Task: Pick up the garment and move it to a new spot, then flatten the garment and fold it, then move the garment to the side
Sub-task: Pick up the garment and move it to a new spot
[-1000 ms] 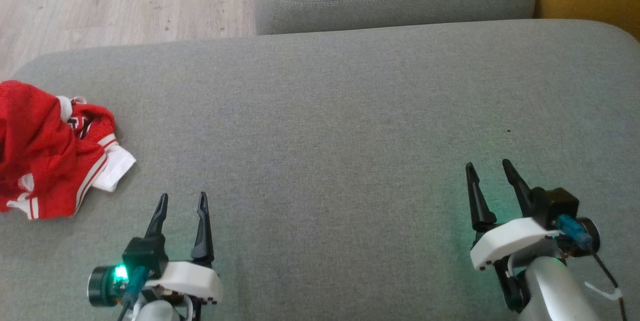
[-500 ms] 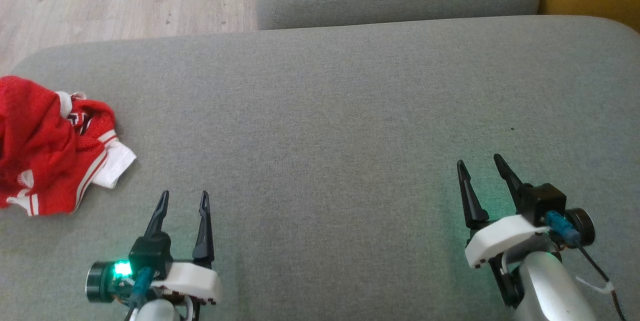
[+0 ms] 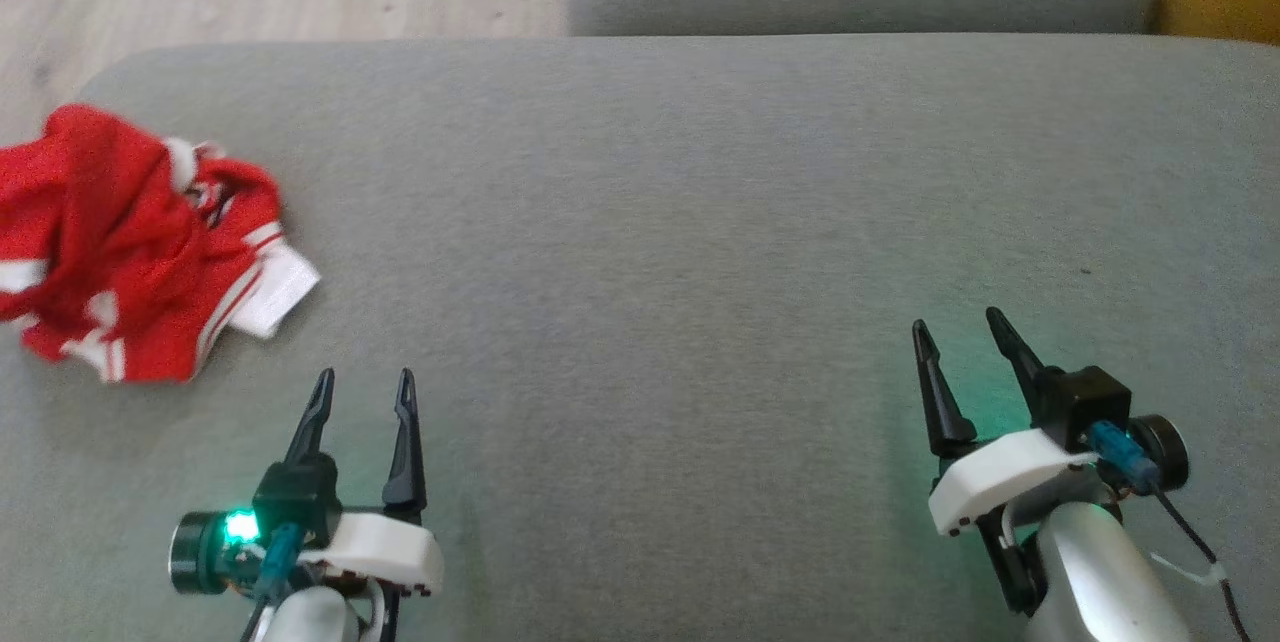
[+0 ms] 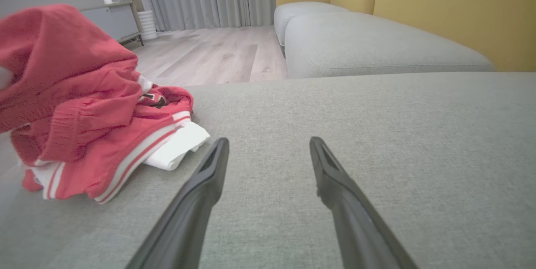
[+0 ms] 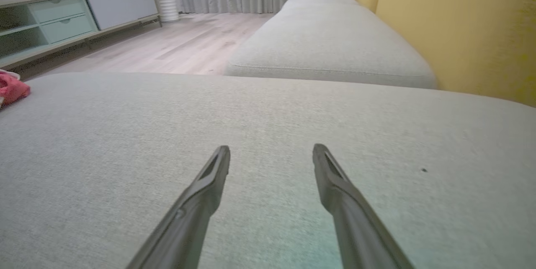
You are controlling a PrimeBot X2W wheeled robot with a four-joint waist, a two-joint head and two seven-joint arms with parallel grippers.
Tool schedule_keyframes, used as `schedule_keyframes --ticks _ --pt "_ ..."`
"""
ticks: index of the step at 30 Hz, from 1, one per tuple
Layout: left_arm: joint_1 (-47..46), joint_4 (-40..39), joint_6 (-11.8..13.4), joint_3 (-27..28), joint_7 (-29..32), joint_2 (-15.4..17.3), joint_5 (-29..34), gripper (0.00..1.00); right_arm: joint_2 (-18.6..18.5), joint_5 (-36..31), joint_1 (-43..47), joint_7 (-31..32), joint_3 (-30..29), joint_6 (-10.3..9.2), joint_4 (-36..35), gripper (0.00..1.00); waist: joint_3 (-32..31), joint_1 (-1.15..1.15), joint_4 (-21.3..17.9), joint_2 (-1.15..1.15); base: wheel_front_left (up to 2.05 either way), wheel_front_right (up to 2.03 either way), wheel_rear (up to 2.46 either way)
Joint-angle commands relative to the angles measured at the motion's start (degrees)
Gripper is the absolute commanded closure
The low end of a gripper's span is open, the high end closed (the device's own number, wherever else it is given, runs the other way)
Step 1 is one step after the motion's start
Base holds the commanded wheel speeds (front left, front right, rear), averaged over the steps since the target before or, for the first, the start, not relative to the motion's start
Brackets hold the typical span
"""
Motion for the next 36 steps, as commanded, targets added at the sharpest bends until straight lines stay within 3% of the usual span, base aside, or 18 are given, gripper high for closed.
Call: schedule_keyframes --ticks 1,12,17,22,27,32,36 --pt "-2.3 -1.7 0.5 2.1 -0.6 0.3 -0.3 0.0 -0.2 0.2 -2.7 -0.8 1.6 -0.04 -1.9 0.0 0.8 0.0 2.7 0.0 0.0 0.0 0.0" --pt "-1.0 -1.7 0.6 2.4 -0.6 0.2 -2.4 0.0 -0.2 1.2 -4.3 -0.8 7.3 -0.04 -2.0 0.0 3.8 0.0 17.8 0.0 0.0 0.0 0.0" --pt "-0.2 -1.3 0.8 3.1 -0.6 0.2 -3.7 0.0 -0.2 1.9 -5.4 -0.8 11.1 -0.04 -1.5 0.0 5.0 0.0 21.3 0.0 0.0 0.0 0.0" --pt "-1.0 -2.1 0.4 3.3 -0.6 0.2 -3.9 0.0 -0.2 1.9 -6.1 -0.8 12.7 -0.04 -1.1 0.0 6.1 0.0 22.2 0.0 0.0 0.0 0.0" --pt "-6.1 -5.8 -2.2 4.6 -0.6 0.5 -3.1 0.0 -1.1 1.9 -7.2 -0.8 13.5 -0.04 -1.5 0.0 8.4 0.0 21.2 0.0 0.0 0.0 0.0" --pt "-16.2 -6.5 -5.2 6.5 -0.6 4.4 -2.8 0.0 -2.4 2.2 -8.5 -0.8 14.2 -0.04 -2.3 0.0 11.6 0.0 19.3 0.0 0.0 0.0 0.0" --pt "-25.3 -1.9 -6.8 5.9 -0.6 8.6 -2.8 0.0 -3.4 2.7 -9.7 -0.8 15.1 -0.04 -3.1 0.0 14.2 0.0 17.2 0.0 0.0 0.0 0.0"
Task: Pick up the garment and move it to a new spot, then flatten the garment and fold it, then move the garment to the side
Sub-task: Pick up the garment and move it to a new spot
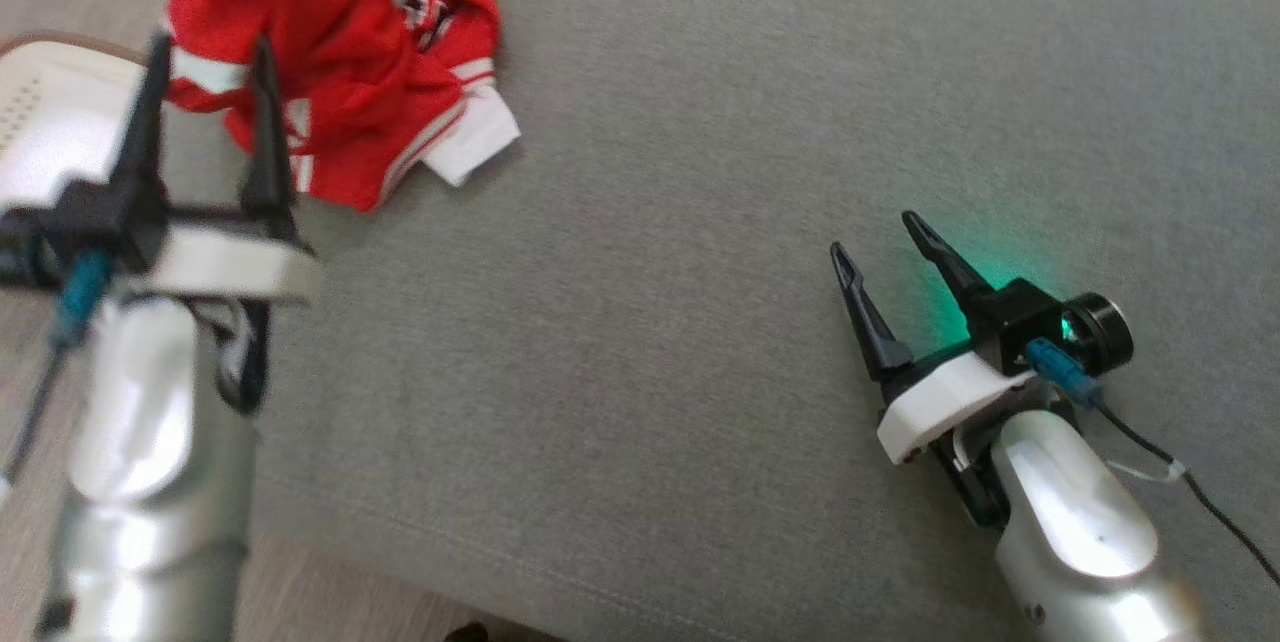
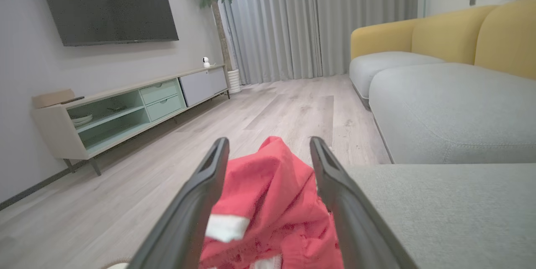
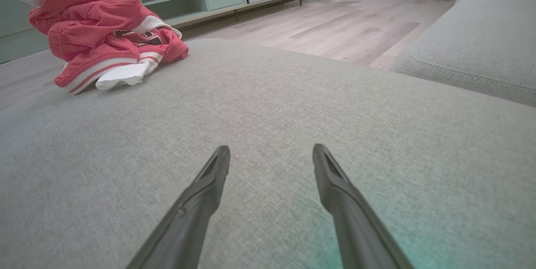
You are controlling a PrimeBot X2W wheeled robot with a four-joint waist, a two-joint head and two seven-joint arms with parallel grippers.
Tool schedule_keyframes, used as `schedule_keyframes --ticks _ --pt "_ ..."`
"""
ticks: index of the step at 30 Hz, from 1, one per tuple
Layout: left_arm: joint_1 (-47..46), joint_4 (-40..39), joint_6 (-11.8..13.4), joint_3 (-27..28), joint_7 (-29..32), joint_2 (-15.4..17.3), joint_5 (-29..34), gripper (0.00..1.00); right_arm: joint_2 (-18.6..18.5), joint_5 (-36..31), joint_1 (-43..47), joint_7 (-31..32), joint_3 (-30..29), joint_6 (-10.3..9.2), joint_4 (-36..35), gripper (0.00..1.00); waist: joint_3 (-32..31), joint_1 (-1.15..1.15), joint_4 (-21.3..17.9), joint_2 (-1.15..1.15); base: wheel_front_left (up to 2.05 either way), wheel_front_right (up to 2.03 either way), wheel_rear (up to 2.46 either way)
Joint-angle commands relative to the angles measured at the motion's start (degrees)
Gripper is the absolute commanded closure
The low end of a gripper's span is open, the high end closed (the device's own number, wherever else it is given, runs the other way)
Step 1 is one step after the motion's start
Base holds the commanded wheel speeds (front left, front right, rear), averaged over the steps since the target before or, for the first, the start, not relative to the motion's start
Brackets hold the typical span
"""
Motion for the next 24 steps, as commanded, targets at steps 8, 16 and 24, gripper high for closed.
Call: schedule_keyframes --ticks 8,16,24 --pt "-14.9 12.5 -1.1 -0.9 -0.3 9.0 -0.6 0.0 -1.3 1.4 -3.1 -0.7 3.3 -0.04 -3.0 0.0 6.4 -0.01 -6.5 0.0 0.0 0.0 0.0" --pt "-20.7 27.2 5.4 0.7 2.6 13.8 0.9 0.0 -2.4 2.3 -4.3 -0.7 3.2 -0.04 -3.7 0.0 9.4 -0.01 -11.1 0.0 0.0 0.0 0.0" --pt "-21.9 28.5 6.3 0.3 -0.1 14.5 0.9 1.0 -0.8 3.3 -2.9 -0.7 2.1 -0.04 -3.6 0.0 6.2 -0.01 -15.1 0.0 0.0 0.0 0.0"
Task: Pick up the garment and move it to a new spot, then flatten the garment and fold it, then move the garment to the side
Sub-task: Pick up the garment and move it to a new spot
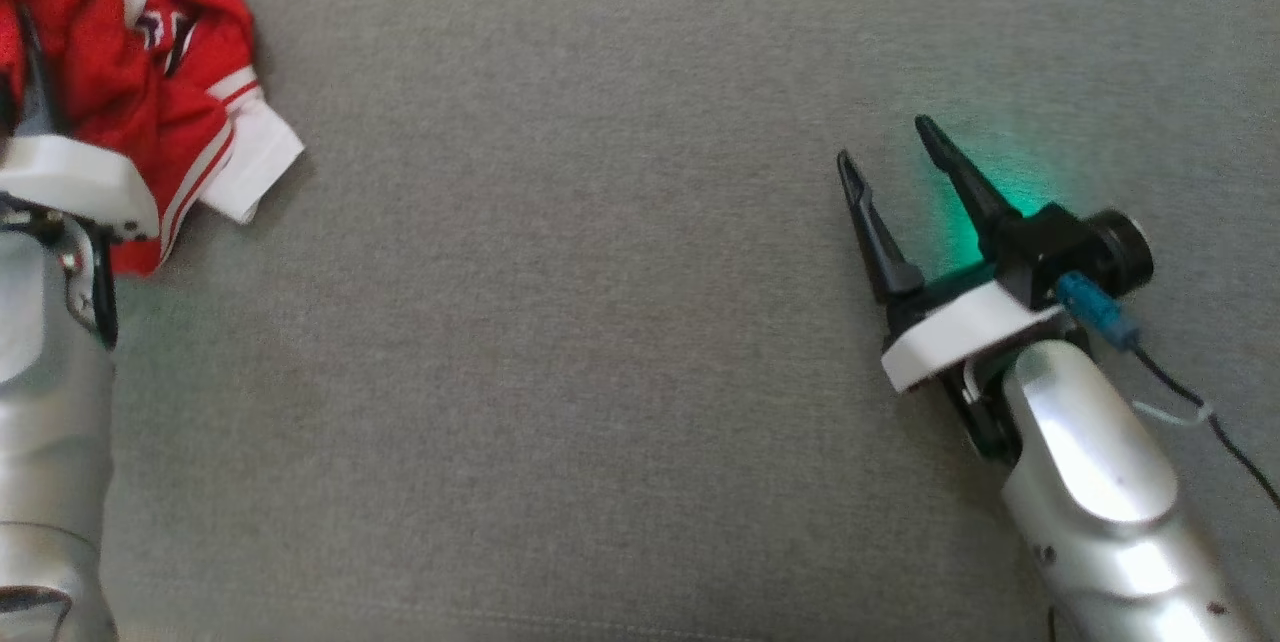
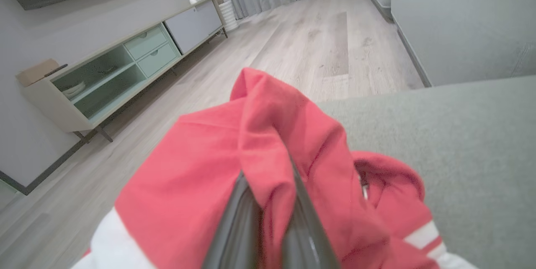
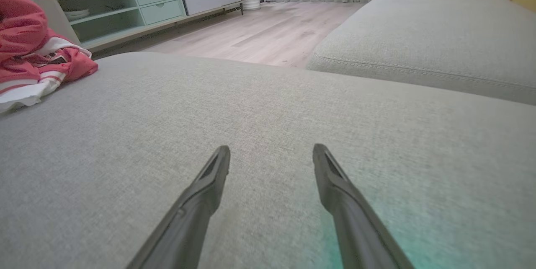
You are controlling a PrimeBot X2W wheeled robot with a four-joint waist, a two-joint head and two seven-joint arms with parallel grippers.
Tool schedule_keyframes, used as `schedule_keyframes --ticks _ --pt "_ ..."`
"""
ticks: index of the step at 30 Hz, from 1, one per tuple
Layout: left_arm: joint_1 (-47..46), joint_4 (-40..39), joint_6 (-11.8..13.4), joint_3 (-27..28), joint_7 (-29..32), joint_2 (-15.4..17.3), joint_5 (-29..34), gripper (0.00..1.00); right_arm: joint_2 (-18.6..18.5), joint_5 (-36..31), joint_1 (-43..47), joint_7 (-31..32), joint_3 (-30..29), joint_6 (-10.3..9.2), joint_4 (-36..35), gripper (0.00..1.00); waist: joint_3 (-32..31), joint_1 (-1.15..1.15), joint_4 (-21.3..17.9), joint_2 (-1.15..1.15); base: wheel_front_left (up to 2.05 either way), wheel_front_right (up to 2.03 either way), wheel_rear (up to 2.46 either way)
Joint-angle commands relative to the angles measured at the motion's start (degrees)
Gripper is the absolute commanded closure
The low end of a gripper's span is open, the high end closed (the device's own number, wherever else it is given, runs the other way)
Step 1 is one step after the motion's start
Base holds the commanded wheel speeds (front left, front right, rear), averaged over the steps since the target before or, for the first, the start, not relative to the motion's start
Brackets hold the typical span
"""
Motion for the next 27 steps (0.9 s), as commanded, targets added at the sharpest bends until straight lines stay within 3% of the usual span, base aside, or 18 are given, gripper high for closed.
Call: schedule_keyframes --ticks 1,7,13,19,27 --pt "-2.4 -3.3 -0.1 0.8 -0.6 3.5 0.5 1.0 1.2 0.5 3.2 -0.1 0.9 -0.04 -0.4 0.0 -1.8 0.0 -1.9 0.0 0.0 0.0 0.0" --pt "-1.3 -14.5 -2.6 -2.0 -0.7 1.3 1.5 1.0 3.3 1.7 4.9 -0.1 1.0 -0.04 -0.5 0.0 -5.5 0.0 -7.4 0.0 0.0 0.0 0.0" --pt "-0.4 -22.3 -5.4 -5.3 -0.7 -5.9 -1.2 1.0 4.4 3.0 7.0 -0.1 1.6 -0.04 -0.2 0.0 -9.0 0.0 -14.4 0.0 0.0 0.0 0.0" --pt "1.3 -24.6 -7.0 -11.4 -0.7 -13.4 -5.2 1.0 4.7 3.9 9.1 -0.1 1.7 -0.04 0.3 0.0 -11.5 0.0 -20.3 0.0 0.0 0.0 0.0" --pt "5.9 -25.0 -7.4 -20.4 -0.7 -16.1 -12.5 1.0 4.8 5.2 10.6 -0.1 2.3 -0.04 0.5 0.0 -13.6 0.0 -22.7 0.0 0.0 0.0 0.0"
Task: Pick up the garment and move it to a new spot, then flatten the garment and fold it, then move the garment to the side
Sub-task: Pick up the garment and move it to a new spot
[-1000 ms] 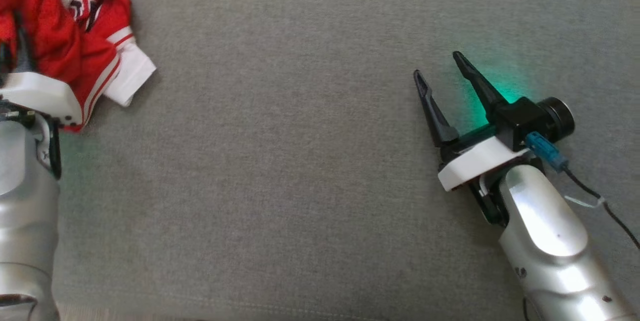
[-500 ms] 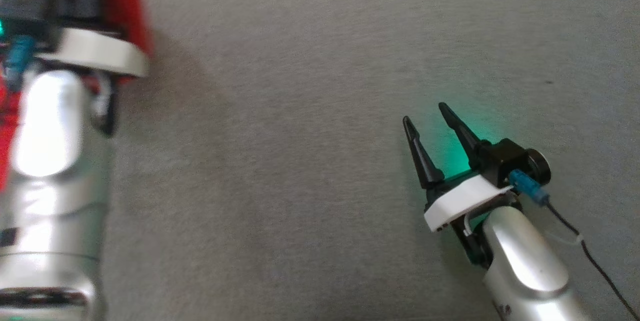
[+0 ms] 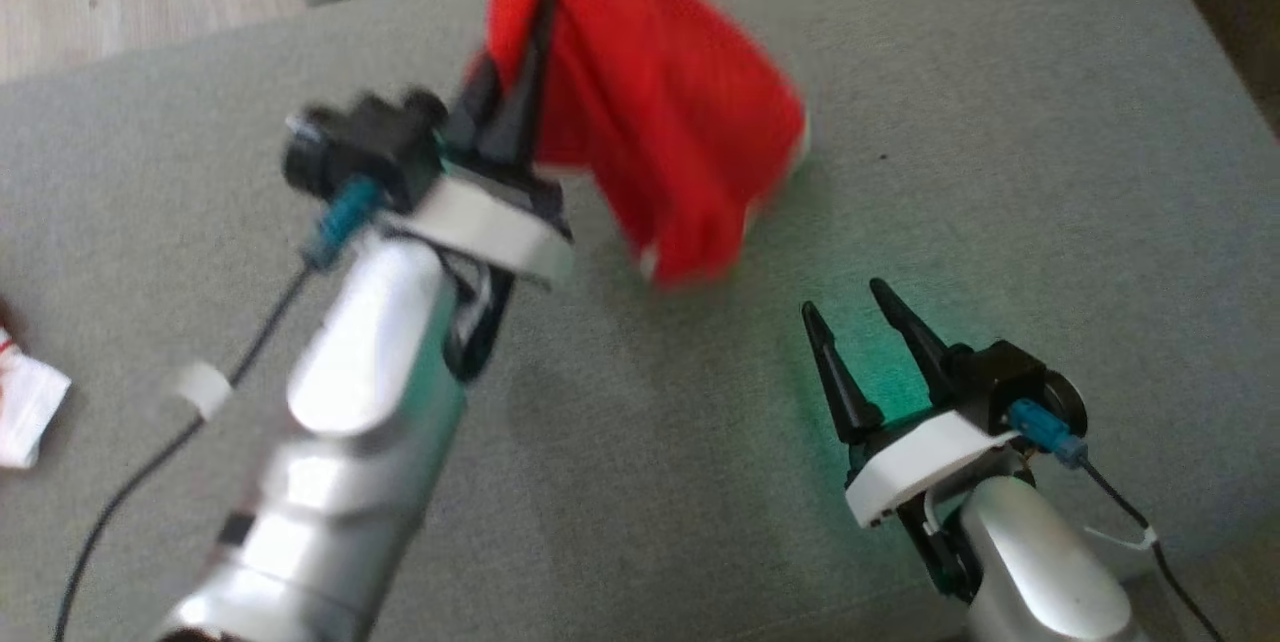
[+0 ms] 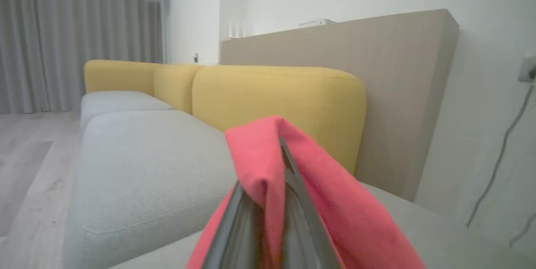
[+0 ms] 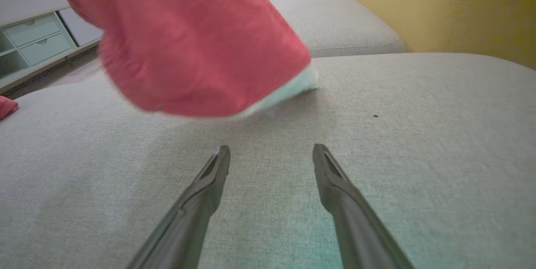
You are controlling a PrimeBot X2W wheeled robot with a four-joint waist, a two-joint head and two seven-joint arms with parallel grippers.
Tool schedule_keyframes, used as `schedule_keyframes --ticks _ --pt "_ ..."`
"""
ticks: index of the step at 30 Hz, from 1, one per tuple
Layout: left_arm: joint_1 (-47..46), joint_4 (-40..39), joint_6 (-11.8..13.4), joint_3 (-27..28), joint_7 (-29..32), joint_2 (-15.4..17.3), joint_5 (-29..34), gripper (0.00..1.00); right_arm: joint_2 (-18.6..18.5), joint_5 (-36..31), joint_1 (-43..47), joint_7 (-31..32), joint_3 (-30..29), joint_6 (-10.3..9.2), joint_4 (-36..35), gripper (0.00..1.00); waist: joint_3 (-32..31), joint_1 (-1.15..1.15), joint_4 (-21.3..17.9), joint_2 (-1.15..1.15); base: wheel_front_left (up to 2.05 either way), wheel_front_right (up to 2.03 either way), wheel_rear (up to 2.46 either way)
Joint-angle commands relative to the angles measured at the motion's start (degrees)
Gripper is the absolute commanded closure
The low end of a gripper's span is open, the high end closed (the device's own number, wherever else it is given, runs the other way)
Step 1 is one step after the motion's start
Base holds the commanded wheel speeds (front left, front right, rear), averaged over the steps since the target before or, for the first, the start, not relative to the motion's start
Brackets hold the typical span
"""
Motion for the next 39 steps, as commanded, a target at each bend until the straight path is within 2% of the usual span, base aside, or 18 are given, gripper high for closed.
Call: schedule_keyframes --ticks 1,3,8,9,10,11,12,17,22,32,39 --pt "0.0 -1.7 0.0 0.7 -0.3 1.3 -0.8 1.0 0.9 0.4 -0.4 -0.2 1.3 -0.04 -1.5 0.0 -0.8 0.01 -0.5 0.0 0.0 0.0 0.0" --pt "2.5 -1.7 0.2 -1.9 -0.3 1.3 -3.6 1.0 0.9 0.7 -0.2 -0.2 1.4 -0.04 -1.5 0.0 -1.1 0.01 -0.2 0.0 0.0 0.0 0.0" --pt "8.0 0.2 3.3 -4.0 -0.3 1.2 -6.1 1.0 0.9 0.9 0.0 -0.2 1.3 -0.04 -1.4 0.0 -1.4 0.01 1.5 0.0 0.0 0.0 0.0" --pt "8.9 0.9 3.7 -3.8 -0.3 1.2 -5.9 0.94 0.9 0.9 -0.1 -0.2 1.1 -0.04 -1.4 0.0 -1.3 0.01 1.9 0.0 0.0 0.0 0.0" --pt "9.7 1.2 4.2 -3.6 -0.3 1.2 -5.4 0.67 0.9 0.9 -0.1 -0.2 0.9 -0.04 -1.3 0.0 -1.3 0.01 2.4 0.0 0.0 0.0 0.0" --pt "10.6 1.4 4.5 -3.1 -0.3 1.2 -4.7 0.04 0.9 0.8 -0.1 -0.2 0.7 -0.04 -1.3 0.0 -1.3 0.01 2.8 0.0 0.0 0.0 0.0" --pt "11.4 1.5 4.8 -2.5 -0.3 1.3 -4.0 0.0 0.9 0.8 -0.1 -0.2 0.5 -0.04 -1.3 0.0 -1.3 0.01 3.3 0.0 0.0 0.0 0.0" --pt "16.6 -1.3 6.6 3.4 -0.3 1.8 -0.6 0.0 0.9 0.9 0.4 -0.2 -1.8 -0.04 -1.2 0.0 -2.7 0.01 6.1 0.0 0.0 0.0 0.0" --pt "23.5 -4.8 7.2 9.4 -0.3 2.1 2.5 0.0 0.9 0.4 2.0 -0.2 -5.2 -0.04 -0.9 0.0 -5.3 0.01 9.0 0.0 0.0 0.0 0.0" --pt "37.3 -11.8 5.4 18.1 -0.3 1.6 7.4 0.0 0.9 -0.3 6.0 -0.2 -9.6 -0.04 -0.4 0.0 -10.4 0.01 12.3 0.0 0.0 0.0 0.0" --pt "40.9 -13.0 4.2 19.4 -0.3 1.3 8.2 0.0 0.9 -0.6 7.6 -0.2 -10.7 -0.04 -0.3 0.0 -11.0 0.01 13.3 0.0 0.0 0.0 0.0"
